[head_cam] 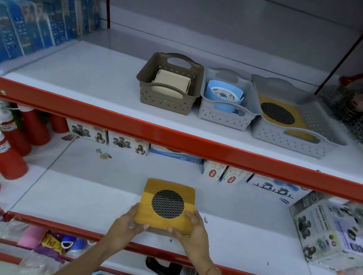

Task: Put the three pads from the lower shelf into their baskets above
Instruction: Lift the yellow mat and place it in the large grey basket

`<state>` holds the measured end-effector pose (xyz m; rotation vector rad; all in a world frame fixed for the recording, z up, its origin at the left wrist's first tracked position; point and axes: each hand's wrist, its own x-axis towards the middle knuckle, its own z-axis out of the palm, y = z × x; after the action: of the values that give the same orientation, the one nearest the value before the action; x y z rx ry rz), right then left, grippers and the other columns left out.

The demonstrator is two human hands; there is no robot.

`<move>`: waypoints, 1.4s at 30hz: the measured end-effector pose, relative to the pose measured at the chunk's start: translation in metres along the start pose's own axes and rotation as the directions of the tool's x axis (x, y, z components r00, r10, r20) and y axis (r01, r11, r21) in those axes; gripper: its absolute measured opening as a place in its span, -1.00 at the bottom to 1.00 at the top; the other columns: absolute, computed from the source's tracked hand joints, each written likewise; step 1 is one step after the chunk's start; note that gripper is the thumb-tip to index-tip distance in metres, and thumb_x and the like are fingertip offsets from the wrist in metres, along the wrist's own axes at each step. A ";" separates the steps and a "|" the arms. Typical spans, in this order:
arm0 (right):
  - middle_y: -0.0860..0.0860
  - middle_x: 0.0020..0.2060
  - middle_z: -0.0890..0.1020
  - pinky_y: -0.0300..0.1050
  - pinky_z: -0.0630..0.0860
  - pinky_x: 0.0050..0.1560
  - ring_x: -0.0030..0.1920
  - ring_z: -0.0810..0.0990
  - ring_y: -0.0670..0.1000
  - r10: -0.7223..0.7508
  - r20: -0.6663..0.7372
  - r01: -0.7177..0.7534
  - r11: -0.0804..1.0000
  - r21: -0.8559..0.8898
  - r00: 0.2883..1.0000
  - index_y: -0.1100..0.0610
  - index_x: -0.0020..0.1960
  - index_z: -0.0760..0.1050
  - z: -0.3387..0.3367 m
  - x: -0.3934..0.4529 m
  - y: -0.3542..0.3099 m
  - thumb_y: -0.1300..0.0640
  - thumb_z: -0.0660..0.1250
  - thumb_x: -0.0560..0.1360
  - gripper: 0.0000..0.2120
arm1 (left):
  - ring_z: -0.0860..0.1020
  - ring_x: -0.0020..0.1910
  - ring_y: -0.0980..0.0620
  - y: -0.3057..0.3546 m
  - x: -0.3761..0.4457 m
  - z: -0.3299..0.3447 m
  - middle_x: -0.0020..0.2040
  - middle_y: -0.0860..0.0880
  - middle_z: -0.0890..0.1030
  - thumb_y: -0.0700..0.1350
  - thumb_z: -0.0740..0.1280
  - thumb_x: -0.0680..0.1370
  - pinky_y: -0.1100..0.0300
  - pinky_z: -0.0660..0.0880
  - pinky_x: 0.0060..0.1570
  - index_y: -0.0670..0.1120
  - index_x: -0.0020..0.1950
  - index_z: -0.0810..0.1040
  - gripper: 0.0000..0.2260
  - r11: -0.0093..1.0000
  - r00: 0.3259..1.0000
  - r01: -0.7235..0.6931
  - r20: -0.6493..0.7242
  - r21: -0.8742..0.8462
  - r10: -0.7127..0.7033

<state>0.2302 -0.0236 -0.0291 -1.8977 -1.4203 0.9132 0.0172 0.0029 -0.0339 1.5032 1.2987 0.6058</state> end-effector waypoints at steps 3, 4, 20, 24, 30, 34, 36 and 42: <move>0.00 0.49 0.26 -0.16 0.29 0.42 0.45 0.29 -0.01 -0.029 -0.029 0.030 0.999 0.020 0.999 0.08 0.39 0.38 -0.008 -0.020 -0.005 -0.07 0.55 0.30 -0.27 | 0.38 0.33 0.10 0.008 -0.021 -0.005 0.36 0.02 0.46 -0.11 0.41 0.50 0.30 0.30 0.29 -0.04 0.48 0.23 -0.40 0.999 0.998 -0.032 -0.063 -0.012 0.031; 0.00 0.49 0.26 -0.14 0.30 0.44 0.45 0.29 -0.01 -0.046 -0.041 0.047 0.998 0.031 0.998 0.08 0.39 0.38 -0.011 -0.028 -0.007 -0.07 0.56 0.29 -0.26 | 0.38 0.35 0.09 0.010 -0.028 -0.007 0.37 0.02 0.46 -0.11 0.42 0.49 0.23 0.30 0.33 -0.06 0.48 0.24 -0.38 0.998 0.995 -0.053 -0.080 -0.014 0.052; -0.28 0.45 0.26 -0.12 0.46 0.33 0.34 0.39 -0.20 -0.349 -0.362 0.377 0.926 0.006 0.864 -0.23 0.29 0.42 -0.067 -0.167 -0.057 -0.24 0.50 0.18 -0.30 | 0.45 -0.25 0.29 0.082 -0.155 -0.017 0.35 0.10 0.42 0.09 0.44 0.37 0.65 0.35 -0.21 0.09 0.46 0.27 -0.31 0.901 0.858 -0.427 -0.278 0.077 0.431; -0.30 0.48 0.20 -0.13 0.39 0.39 0.40 0.32 -0.26 -0.420 -0.413 0.453 0.891 -0.021 0.808 -0.27 0.33 0.37 -0.088 -0.178 -0.077 -0.25 0.46 0.23 -0.31 | 0.63 -0.36 0.00 0.118 -0.169 -0.024 0.36 0.03 0.41 0.09 0.42 0.39 0.33 0.56 -0.27 0.19 0.44 0.21 -0.33 0.870 0.822 -0.470 -0.284 0.151 0.494; -0.32 0.51 0.08 -0.28 0.24 0.35 0.37 0.06 -0.52 -0.504 -0.429 0.501 0.856 -0.129 0.750 -0.29 0.38 0.30 -0.135 -0.165 -0.108 -0.28 0.40 0.26 -0.29 | 0.07 0.47 0.31 0.187 -0.146 -0.038 0.47 0.23 0.13 0.03 0.38 0.43 0.37 0.13 0.42 0.11 0.47 0.15 -0.32 0.716 0.682 -0.659 -0.218 0.231 0.698; -0.19 0.52 0.14 -0.03 0.38 0.37 0.45 0.22 -0.20 -0.553 -0.475 0.537 0.823 -0.184 0.685 -0.29 0.34 0.32 -0.173 -0.148 -0.126 -0.17 0.36 0.32 -0.41 | 0.01 0.49 0.28 0.229 -0.119 -0.036 0.51 0.10 0.10 -0.03 0.35 0.48 0.30 -0.04 0.49 -0.05 0.50 0.11 -0.34 0.605 0.591 -0.716 -0.159 0.350 0.791; -0.11 0.52 0.17 0.09 0.46 0.33 0.45 0.29 -0.11 -0.588 -0.490 0.556 0.799 -0.229 0.643 -0.27 0.31 0.35 -0.195 -0.134 -0.130 -0.08 0.33 0.39 -0.50 | -0.06 0.45 0.40 0.252 -0.103 -0.030 0.48 0.16 0.07 0.03 0.29 0.49 0.36 -0.08 0.45 -0.06 0.49 0.06 -0.35 0.571 0.559 -0.724 -0.155 0.387 0.815; -0.02 0.50 0.26 -0.22 0.43 0.03 0.23 0.57 0.09 -0.618 -0.497 0.535 0.783 -0.318 0.609 -0.15 0.27 0.50 -0.269 -0.079 -0.136 -0.07 0.30 0.42 -0.59 | -0.04 0.51 0.05 0.314 -0.043 -0.007 0.52 0.05 0.07 0.14 0.18 0.49 0.19 -0.02 0.48 -0.05 0.51 0.09 -0.35 0.576 0.622 -0.657 -0.083 0.486 0.779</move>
<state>0.3558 -0.0800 0.2502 -1.4352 -1.5600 -0.0992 0.1295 -0.0043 0.2623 2.4275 0.9937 1.1780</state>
